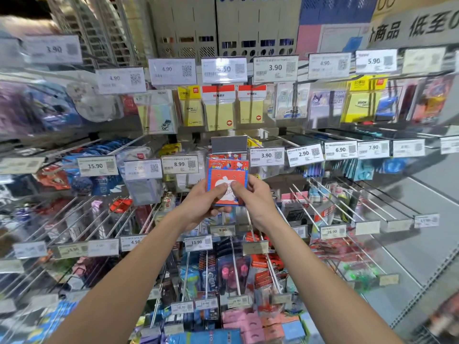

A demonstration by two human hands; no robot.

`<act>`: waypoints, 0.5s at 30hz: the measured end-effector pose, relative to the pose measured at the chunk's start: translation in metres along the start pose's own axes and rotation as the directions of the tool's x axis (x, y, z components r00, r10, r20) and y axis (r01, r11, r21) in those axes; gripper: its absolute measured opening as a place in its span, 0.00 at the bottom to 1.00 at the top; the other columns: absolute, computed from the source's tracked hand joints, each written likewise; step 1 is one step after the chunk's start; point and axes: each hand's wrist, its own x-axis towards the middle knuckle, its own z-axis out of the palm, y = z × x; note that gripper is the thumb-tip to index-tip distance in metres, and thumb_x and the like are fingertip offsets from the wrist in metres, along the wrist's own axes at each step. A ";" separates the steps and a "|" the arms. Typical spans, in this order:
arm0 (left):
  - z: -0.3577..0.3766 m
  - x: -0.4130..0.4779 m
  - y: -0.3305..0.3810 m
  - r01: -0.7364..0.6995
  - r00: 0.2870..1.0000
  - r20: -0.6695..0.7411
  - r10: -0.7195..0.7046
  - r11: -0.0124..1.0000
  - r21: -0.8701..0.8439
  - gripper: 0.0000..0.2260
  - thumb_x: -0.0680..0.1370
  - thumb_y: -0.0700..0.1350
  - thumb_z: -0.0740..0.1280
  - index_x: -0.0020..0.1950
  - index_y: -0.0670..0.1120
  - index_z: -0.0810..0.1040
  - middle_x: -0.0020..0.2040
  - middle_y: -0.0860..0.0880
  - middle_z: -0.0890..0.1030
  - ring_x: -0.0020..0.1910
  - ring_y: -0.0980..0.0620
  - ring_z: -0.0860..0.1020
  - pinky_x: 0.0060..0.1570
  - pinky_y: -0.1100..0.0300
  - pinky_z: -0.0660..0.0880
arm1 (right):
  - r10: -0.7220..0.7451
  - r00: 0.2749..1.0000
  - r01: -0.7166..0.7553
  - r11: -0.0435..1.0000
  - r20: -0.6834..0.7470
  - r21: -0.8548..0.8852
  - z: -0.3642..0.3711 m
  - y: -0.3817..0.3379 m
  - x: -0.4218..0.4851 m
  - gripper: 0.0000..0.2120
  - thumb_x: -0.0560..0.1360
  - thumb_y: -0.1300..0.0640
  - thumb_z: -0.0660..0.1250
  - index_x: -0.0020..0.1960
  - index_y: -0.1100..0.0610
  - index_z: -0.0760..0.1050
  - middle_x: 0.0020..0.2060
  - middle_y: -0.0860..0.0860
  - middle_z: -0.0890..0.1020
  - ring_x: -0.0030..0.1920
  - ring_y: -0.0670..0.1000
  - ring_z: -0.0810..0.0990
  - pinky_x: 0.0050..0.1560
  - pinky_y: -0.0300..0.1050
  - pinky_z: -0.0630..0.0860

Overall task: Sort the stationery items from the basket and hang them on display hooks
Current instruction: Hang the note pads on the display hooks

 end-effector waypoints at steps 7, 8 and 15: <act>0.000 0.011 0.001 -0.016 1.000 -0.017 0.015 0.999 -0.037 0.10 0.84 0.49 0.65 0.66 0.51 0.76 0.55 0.41 0.87 0.41 0.38 0.87 0.25 0.63 0.74 | 0.051 0.998 -0.051 0.999 -0.048 -0.009 0.003 -0.002 0.011 0.08 0.82 0.61 0.66 0.59 0.61 0.80 0.47 0.53 0.87 0.42 0.48 0.84 0.41 0.41 0.79; 0.001 0.012 0.001 -0.020 1.000 -0.019 0.019 0.999 -0.032 0.10 0.85 0.48 0.65 0.66 0.51 0.76 0.55 0.41 0.87 0.41 0.38 0.87 0.25 0.63 0.74 | 0.071 0.996 -0.071 0.997 -0.059 0.004 0.004 -0.001 0.013 0.07 0.82 0.61 0.66 0.58 0.60 0.81 0.46 0.53 0.87 0.42 0.49 0.84 0.40 0.40 0.79; 0.005 0.026 -0.003 0.049 0.993 -0.109 -0.054 0.998 -0.048 0.09 0.86 0.45 0.63 0.66 0.48 0.76 0.51 0.42 0.88 0.43 0.39 0.87 0.25 0.63 0.76 | 0.143 0.983 -0.153 0.984 -0.111 -0.089 0.005 0.005 0.030 0.06 0.81 0.61 0.67 0.49 0.57 0.82 0.41 0.49 0.88 0.40 0.47 0.86 0.41 0.43 0.81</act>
